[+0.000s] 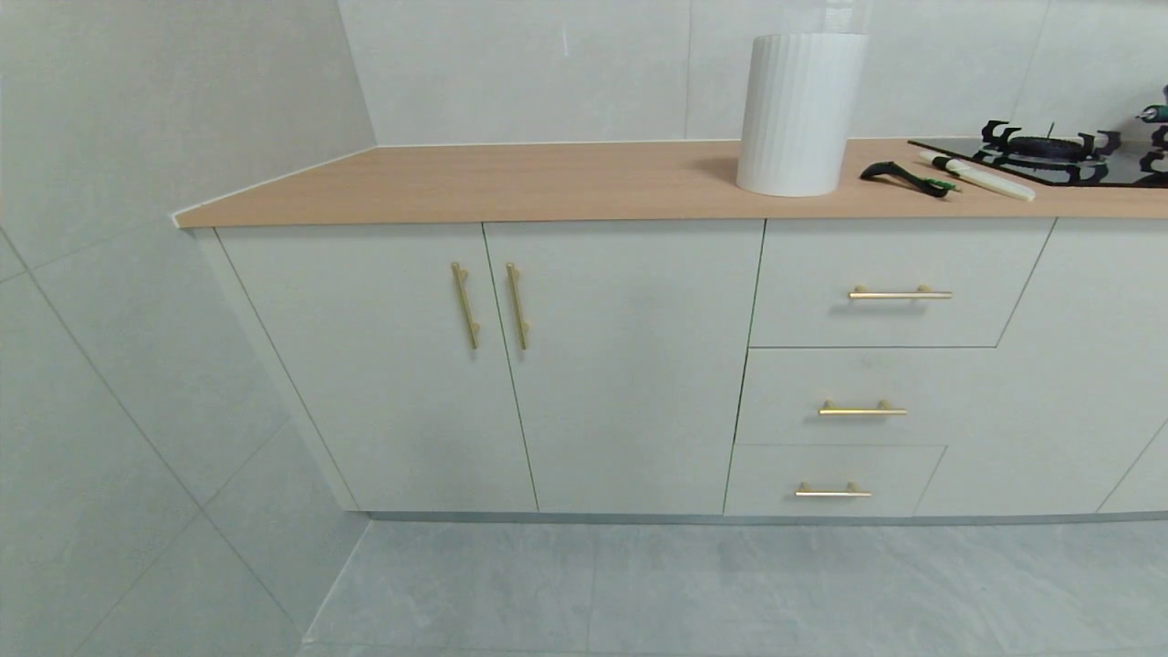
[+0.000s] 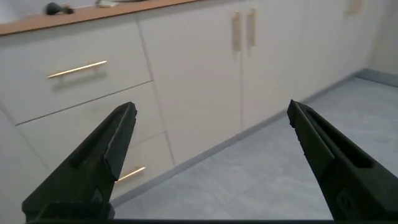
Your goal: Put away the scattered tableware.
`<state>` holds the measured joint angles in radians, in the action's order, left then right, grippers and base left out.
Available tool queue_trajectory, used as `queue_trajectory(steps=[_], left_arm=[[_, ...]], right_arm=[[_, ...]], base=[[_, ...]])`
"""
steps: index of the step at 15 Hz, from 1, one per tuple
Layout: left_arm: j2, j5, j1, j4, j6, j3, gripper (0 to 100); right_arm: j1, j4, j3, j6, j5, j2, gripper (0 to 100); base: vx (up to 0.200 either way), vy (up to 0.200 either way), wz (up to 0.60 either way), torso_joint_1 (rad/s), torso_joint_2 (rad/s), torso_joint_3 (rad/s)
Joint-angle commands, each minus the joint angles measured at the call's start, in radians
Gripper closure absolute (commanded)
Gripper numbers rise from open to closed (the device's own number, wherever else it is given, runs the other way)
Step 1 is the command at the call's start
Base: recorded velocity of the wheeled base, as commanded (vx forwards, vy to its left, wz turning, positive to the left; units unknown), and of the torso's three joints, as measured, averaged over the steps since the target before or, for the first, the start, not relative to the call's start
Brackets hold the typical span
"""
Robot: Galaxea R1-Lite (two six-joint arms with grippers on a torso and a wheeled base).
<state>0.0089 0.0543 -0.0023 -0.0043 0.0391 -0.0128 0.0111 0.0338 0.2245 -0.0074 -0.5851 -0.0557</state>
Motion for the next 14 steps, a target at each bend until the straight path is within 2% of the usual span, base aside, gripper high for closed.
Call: queue_trajectory(steps=[1,2,3,6,7,12,13,14], left_arm=[[-0.009,-0.010,0.001,-0.002,0.001,0.011,0],[-0.009,-0.024,0.001,0.000,0.010,0.013,0],[-0.009,-0.025,0.001,0.001,0.019,0.013,0],[-0.009,-0.025,0.001,0.003,0.019,0.013,0],[-0.009,-0.025,0.001,0.003,0.010,0.013,0],[-0.009,-0.024,0.001,0.003,0.004,0.013,0],[-0.009,-0.024,0.001,0.003,-0.024,0.013,0],[-0.009,-0.024,0.001,0.003,-0.035,0.013,0]], right_arm=[[-0.006,0.052,-0.140,-0.008,0.099,0.056,0],[-0.006,0.072,-0.215,-0.008,0.177,0.056,0],[-0.006,0.029,-0.224,-0.005,0.231,0.056,0],[-0.006,0.012,-0.223,0.003,0.291,0.056,0],[-0.006,0.012,-0.223,0.000,0.304,0.056,0],[-0.006,0.012,-0.223,0.011,0.323,0.056,0],[-0.006,0.014,-0.223,-0.005,0.380,0.056,0],[-0.006,0.015,-0.223,-0.040,0.413,0.056,0]], base=[[0.000,0.000,0.00,0.000,0.00,0.000],[0.000,0.000,0.00,0.000,0.00,0.000],[0.000,0.000,0.00,0.000,0.00,0.000],[0.000,0.000,0.00,0.000,0.00,0.000],[0.000,0.000,0.00,0.000,0.00,0.000],[0.000,0.000,0.00,0.000,0.00,0.000],[0.000,0.000,0.00,0.000,0.00,0.000],[0.000,0.000,0.00,0.000,0.00,0.000]])
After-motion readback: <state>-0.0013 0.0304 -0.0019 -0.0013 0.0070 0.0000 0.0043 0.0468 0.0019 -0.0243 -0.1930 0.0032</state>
